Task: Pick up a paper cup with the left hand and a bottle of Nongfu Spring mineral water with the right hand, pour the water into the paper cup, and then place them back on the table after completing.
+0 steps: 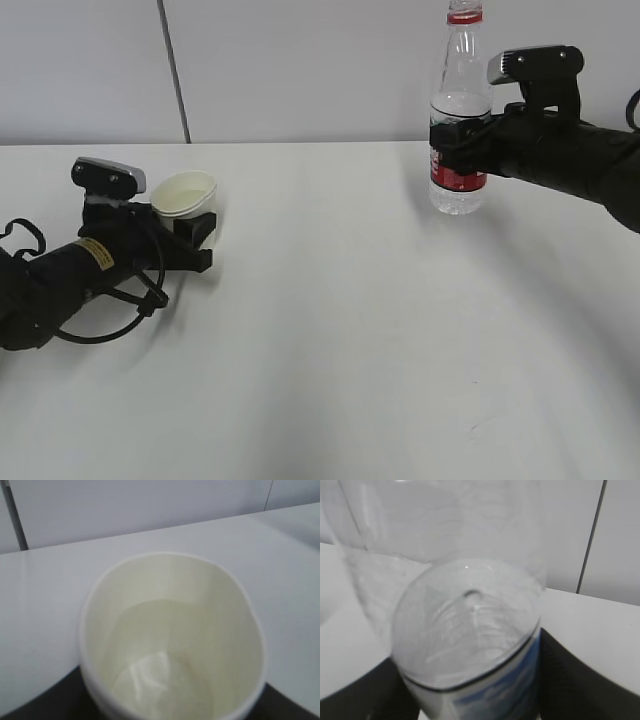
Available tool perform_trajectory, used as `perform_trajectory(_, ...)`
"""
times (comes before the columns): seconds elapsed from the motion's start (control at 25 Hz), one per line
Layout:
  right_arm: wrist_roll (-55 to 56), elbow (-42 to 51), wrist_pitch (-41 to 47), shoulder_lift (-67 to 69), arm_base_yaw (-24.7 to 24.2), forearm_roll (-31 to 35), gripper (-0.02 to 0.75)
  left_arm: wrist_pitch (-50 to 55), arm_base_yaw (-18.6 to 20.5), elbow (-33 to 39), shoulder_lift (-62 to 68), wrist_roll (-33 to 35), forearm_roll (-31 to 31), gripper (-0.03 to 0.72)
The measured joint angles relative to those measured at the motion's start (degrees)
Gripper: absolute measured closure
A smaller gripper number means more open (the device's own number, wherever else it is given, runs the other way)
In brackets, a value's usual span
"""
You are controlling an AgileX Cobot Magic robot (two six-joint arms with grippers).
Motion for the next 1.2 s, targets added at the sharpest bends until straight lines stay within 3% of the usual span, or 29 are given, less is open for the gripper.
perform_trajectory(0.36, 0.5, 0.0, 0.0, 0.0, 0.0, 0.0, 0.297, -0.1, 0.0, 0.0, 0.0, 0.0, -0.1, 0.285)
perform_trajectory(0.8, 1.2, 0.0, 0.0, 0.0, 0.0, 0.0, 0.298, -0.1, 0.0, 0.0, 0.0, 0.2, -0.1, 0.101)
perform_trajectory(1.2, 1.3, 0.1, 0.0, 0.0, 0.0, 0.0, 0.298, -4.4, 0.0, 7.7, -3.3, 0.2, -1.9, 0.089)
